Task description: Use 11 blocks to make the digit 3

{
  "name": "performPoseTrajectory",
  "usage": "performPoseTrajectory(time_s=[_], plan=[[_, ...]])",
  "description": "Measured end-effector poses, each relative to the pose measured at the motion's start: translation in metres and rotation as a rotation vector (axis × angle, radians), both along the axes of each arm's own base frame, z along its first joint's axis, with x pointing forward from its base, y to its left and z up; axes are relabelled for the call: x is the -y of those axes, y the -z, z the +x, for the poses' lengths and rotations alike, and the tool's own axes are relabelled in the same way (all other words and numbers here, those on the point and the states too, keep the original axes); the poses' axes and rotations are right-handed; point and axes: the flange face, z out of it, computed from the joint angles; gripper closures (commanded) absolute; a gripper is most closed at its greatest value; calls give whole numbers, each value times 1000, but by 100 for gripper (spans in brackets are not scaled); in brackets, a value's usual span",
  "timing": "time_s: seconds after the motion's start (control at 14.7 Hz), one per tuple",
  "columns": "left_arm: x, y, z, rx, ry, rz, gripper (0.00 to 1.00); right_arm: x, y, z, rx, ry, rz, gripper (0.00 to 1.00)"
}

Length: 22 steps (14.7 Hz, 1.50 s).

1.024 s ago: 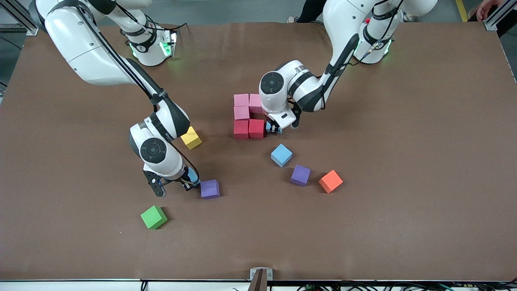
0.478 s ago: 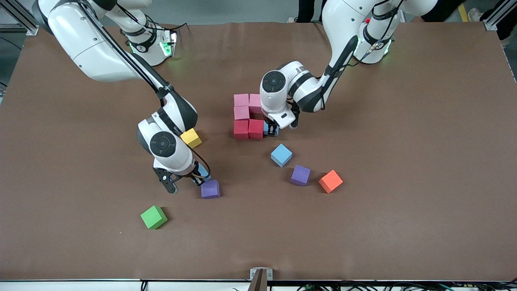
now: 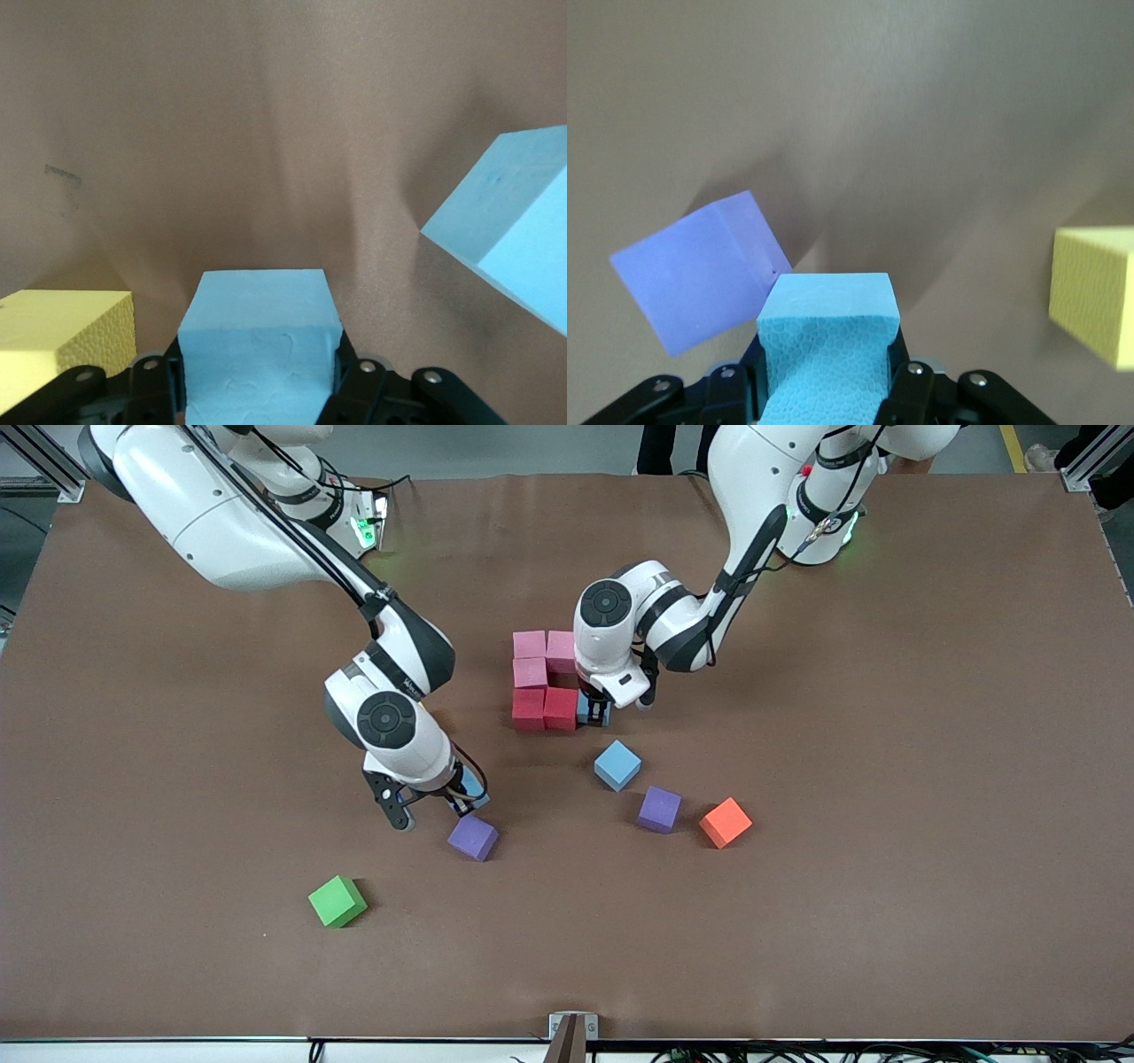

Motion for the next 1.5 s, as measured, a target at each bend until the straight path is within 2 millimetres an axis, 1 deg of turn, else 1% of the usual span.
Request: performPoseTrajectory(time_s=[0.2,0.41,0.55,0.61,0.75,0.89,0.96,1.02,1.3,1.5], plan=[[-2,1,-1,7,-1,-9,82,-14,1,-9,-9,48,-6,100],[-4,1,-2,15,-2,-20,82,-21,2,-14,-13,121,-9,100],[-5,1,-1,21,-6,-26,82,-26,2,-17,-13,114,-9,100],[-7,1,2,27,-12,-34,82,-30,1,-19,-10,73,-7,100],[-11,1,8,36,-23,-45,82,-43,-3,-26,-3,-130,7,100],[-14,1,12,43,-30,-52,82,-55,-7,-35,4,-402,20,100],[-15,1,15,47,-35,-55,82,-59,-7,-38,-3,-545,19,100],[-16,1,16,49,-38,-58,82,-59,-7,-41,-14,-650,15,100],[-17,1,17,51,-48,-60,82,-72,-9,-53,-12,-910,-6,100],[-16,1,17,51,-66,-60,82,-82,-8,-60,-2,-1004,-31,100]])
